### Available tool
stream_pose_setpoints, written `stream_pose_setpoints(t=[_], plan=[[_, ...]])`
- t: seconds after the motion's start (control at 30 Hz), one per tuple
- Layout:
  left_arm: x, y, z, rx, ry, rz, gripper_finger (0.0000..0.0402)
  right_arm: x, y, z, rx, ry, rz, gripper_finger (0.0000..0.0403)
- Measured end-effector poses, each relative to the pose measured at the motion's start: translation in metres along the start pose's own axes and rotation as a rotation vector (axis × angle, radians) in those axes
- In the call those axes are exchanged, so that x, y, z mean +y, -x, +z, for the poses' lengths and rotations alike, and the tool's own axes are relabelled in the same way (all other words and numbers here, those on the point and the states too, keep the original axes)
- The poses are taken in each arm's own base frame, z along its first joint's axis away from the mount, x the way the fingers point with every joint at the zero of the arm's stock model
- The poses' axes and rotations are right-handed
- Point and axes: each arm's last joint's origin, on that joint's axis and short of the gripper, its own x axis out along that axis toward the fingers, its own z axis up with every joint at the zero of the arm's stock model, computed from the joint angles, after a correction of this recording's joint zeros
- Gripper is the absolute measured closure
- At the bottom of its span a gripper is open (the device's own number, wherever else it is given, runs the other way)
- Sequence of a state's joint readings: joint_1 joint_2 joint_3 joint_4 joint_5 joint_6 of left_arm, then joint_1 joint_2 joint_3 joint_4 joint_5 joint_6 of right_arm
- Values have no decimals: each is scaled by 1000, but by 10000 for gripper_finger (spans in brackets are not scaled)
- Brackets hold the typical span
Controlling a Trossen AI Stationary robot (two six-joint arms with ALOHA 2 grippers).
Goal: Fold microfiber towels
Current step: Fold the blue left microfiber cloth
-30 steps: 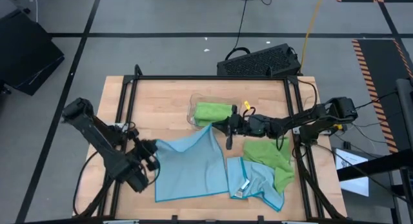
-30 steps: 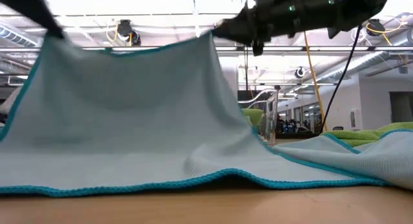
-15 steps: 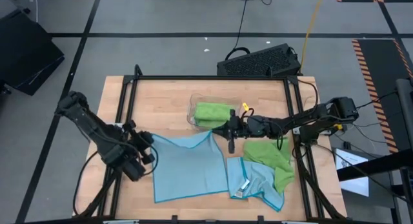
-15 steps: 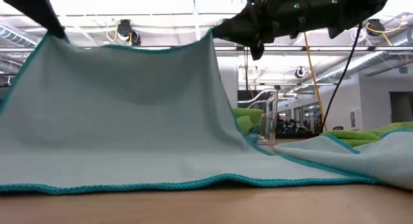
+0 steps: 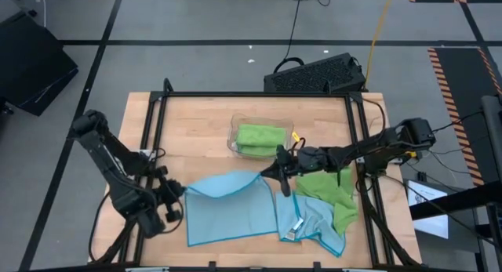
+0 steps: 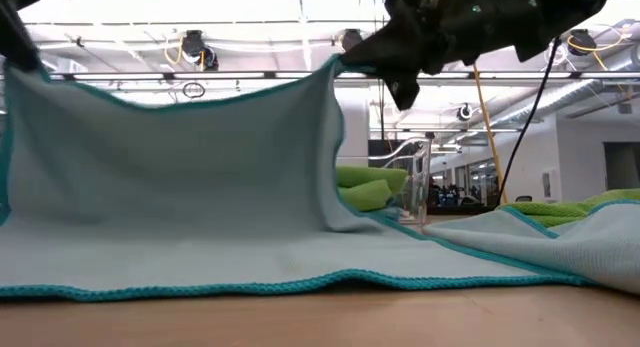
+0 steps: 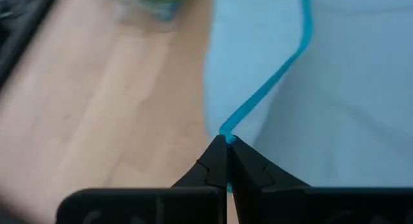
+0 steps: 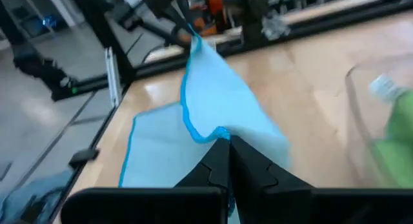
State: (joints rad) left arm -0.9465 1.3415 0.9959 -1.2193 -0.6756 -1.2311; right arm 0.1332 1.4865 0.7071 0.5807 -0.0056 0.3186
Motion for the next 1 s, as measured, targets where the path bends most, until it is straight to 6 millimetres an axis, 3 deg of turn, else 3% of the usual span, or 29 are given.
stream_pose_setpoints(t=[0.5,0.67,0.83,1.0], plan=[[-27,-11,-27,-33,-49,-248,394,30,-3,-23,104,26,81,403],[-27,-5,-28,-39,-64,-262,394,33,-5,-31,144,32,72,403],[-25,3,-27,-63,-56,-285,394,37,-6,-28,35,-2,-56,403],[-25,4,-29,-58,-38,-296,394,43,-5,-29,60,18,45,403]])
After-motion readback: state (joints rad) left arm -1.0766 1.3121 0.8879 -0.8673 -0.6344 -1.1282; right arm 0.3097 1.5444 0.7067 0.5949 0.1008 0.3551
